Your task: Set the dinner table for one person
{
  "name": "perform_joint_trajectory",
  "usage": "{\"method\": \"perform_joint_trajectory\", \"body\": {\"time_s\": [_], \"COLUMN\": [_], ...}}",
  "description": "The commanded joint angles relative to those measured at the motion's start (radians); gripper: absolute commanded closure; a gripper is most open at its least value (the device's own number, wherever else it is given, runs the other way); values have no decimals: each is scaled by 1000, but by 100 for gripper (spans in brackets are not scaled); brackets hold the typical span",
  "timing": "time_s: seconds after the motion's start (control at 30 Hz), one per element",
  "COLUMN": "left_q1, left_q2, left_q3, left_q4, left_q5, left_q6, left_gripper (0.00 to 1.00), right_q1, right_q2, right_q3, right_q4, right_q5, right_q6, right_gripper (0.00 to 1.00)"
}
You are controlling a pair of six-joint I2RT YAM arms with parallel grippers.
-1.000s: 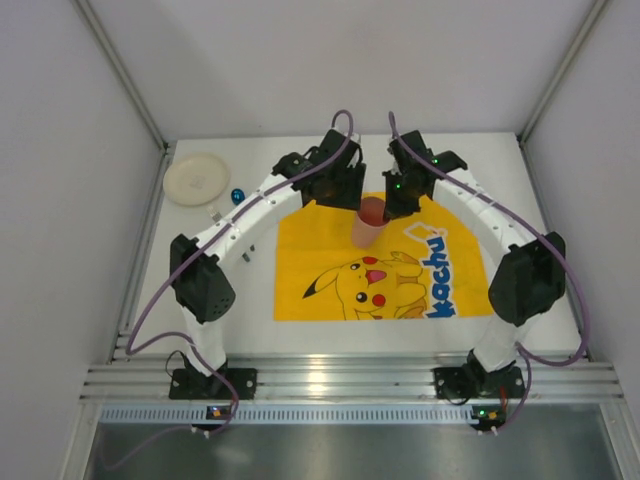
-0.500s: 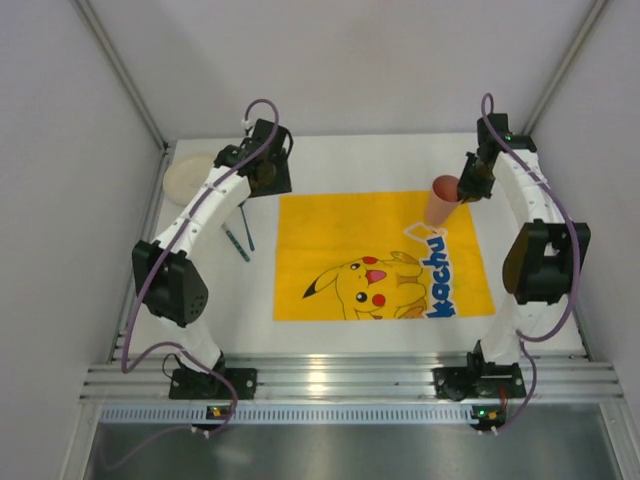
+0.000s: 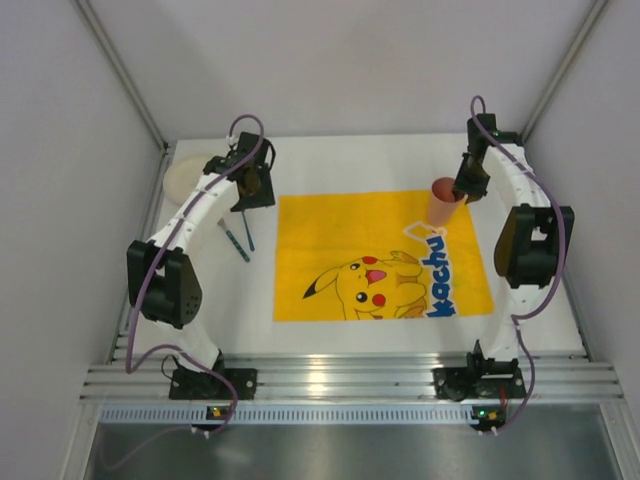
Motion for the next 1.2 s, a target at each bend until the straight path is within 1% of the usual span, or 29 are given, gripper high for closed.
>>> {"method": "perform_joint_trajectory", "body": {"time_s": [0.0, 0.03, 0.07, 0.1, 0.17, 0.2, 0.3, 0.4, 0.5, 0.6, 0.7, 0.87, 0.97, 1.1, 1.17], "left_q1": [28, 31, 38, 53, 70, 85, 107, 136, 174, 206, 229, 243, 243, 243, 243], "left_q2": [19, 42, 53, 65, 99, 111, 166, 231, 294, 366, 435, 498, 529, 562, 561], "left_q3": [-2, -2, 0, 1, 10, 20, 61, 107, 133, 173, 198, 208, 210, 214, 193], "left_q4": [64, 72, 80, 95, 113, 119, 144, 156, 199, 227, 256, 277, 279, 264, 261], "left_q5": [-22, -30, -36, -33, -25, -19, -20, -30, 1, 48, 101, 144, 150, 154, 154], "left_q6": [25, 31, 34, 40, 50, 60, 88, 108, 126, 137, 123, 96, 91, 79, 68], "left_gripper": [38, 39, 39, 40, 40, 41, 41, 42, 42, 43, 44, 47, 51, 67, 76], "right_q1": [16, 17, 25, 28, 40, 45, 57, 66, 85, 88, 88, 89, 88, 88, 88], "right_q2": [12, 6, 2, -6, -29, -37, -75, -133, -198, -305, -354, -405, -431, -443, -442], "right_q3": [73, 81, 90, 99, 130, 141, 207, 228, 190, 63, -21, -123, -170, -194, -186], "right_q4": [-7, -9, -24, -28, -47, -56, -100, -145, -157, -156, -159, -156, -156, -163, -168], "right_q5": [53, 50, 45, 44, 32, 32, 22, 22, 68, 90, 105, 139, 139, 148, 153], "right_q6": [0, 2, -2, 0, 0, 6, 9, 8, 0, 0, -6, -23, -23, -29, -29], "right_gripper": [67, 61, 57, 50, 45, 39, 34, 33, 33, 33, 33, 33, 33, 33, 33]}}
